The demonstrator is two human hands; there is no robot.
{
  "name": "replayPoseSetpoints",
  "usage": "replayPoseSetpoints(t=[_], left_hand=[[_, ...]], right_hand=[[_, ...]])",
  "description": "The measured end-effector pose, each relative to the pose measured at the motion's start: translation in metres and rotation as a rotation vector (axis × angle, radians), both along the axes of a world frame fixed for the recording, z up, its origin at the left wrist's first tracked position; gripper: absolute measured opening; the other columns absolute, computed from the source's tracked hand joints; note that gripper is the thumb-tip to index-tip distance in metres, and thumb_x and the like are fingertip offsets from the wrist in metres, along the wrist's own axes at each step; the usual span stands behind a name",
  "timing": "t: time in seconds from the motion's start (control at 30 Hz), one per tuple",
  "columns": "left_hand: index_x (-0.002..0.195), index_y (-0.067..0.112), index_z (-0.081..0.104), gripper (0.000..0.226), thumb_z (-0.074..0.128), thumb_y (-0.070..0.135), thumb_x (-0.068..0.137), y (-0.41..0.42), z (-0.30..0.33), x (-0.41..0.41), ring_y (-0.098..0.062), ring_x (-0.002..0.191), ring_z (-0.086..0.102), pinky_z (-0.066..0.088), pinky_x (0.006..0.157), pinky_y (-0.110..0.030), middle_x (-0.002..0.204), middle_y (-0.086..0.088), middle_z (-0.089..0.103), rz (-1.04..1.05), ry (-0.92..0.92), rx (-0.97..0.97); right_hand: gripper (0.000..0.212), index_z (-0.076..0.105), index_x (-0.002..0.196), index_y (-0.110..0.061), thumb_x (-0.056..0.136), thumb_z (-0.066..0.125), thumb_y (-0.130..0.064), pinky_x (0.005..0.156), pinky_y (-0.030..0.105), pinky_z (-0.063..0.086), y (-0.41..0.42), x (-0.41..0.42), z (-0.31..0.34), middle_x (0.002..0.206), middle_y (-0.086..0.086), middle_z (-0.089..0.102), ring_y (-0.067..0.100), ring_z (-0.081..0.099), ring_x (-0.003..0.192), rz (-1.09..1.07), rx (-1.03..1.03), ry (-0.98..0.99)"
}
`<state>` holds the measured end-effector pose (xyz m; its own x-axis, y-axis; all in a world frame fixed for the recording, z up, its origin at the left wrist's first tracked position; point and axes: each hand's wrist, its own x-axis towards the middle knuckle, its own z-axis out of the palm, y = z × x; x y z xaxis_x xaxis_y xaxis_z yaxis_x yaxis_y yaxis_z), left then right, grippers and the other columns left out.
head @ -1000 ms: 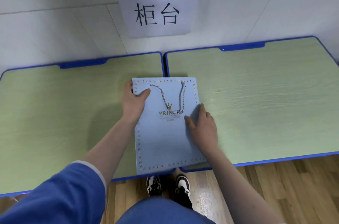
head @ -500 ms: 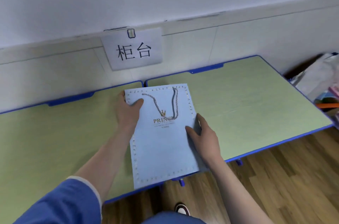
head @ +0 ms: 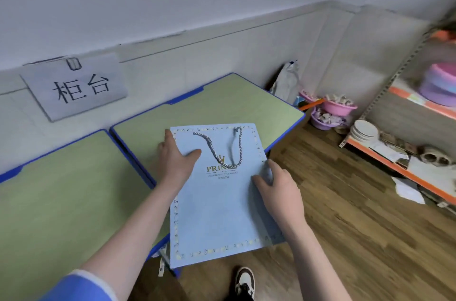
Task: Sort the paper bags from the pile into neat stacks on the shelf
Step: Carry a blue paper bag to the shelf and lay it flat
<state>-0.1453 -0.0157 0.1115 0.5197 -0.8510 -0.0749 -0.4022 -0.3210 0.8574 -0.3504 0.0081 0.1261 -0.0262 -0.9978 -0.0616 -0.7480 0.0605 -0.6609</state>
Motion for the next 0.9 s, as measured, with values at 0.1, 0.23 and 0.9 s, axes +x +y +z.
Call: replayPoseSetpoints(t=[0.1, 0.23, 0.9], left_hand=[[0.15, 0.017, 0.013, 0.085, 0.066, 0.028, 0.085, -0.006, 0.015, -0.029, -0.025, 0.127, 0.039, 0.033, 0.088, -0.029, 0.144, -0.011, 0.029, -0.109, -0.004, -0.019], [0.15, 0.015, 0.013, 0.085, 0.066, 0.028, 0.085, -0.016, 0.032, -0.07, -0.028, 0.124, 0.041, 0.035, 0.088, -0.03, 0.144, -0.012, 0.028, -0.24, -0.047, -0.056], [0.138, 0.014, 0.035, 0.069, 0.067, 0.031, 0.08, -0.075, 0.053, -0.415, -0.03, 0.115, 0.047, 0.039, 0.084, -0.032, 0.131, -0.012, 0.038, -0.753, -0.21, -0.209]], right_hand=[[0.031, 0.048, 0.121, -0.023, 0.092, 0.05, -0.033, 0.066, 0.031, 0.033, 0.018, -0.025, 0.013, 0.099, 0.001, 0.049, 0.021, 0.044, 0.081, -0.103, -0.007, 0.037], [0.032, 0.047, 0.121, -0.019, 0.093, 0.05, -0.034, 0.067, 0.031, 0.032, 0.035, -0.057, 0.024, 0.097, 0.0, 0.046, 0.026, 0.051, 0.091, -0.226, -0.03, 0.052], [0.015, 0.048, 0.1, -0.019, 0.09, 0.048, -0.03, 0.063, 0.033, 0.036, 0.055, -0.342, 0.027, 0.093, 0.0, 0.049, 0.023, 0.049, 0.08, -0.749, -0.115, 0.031]])
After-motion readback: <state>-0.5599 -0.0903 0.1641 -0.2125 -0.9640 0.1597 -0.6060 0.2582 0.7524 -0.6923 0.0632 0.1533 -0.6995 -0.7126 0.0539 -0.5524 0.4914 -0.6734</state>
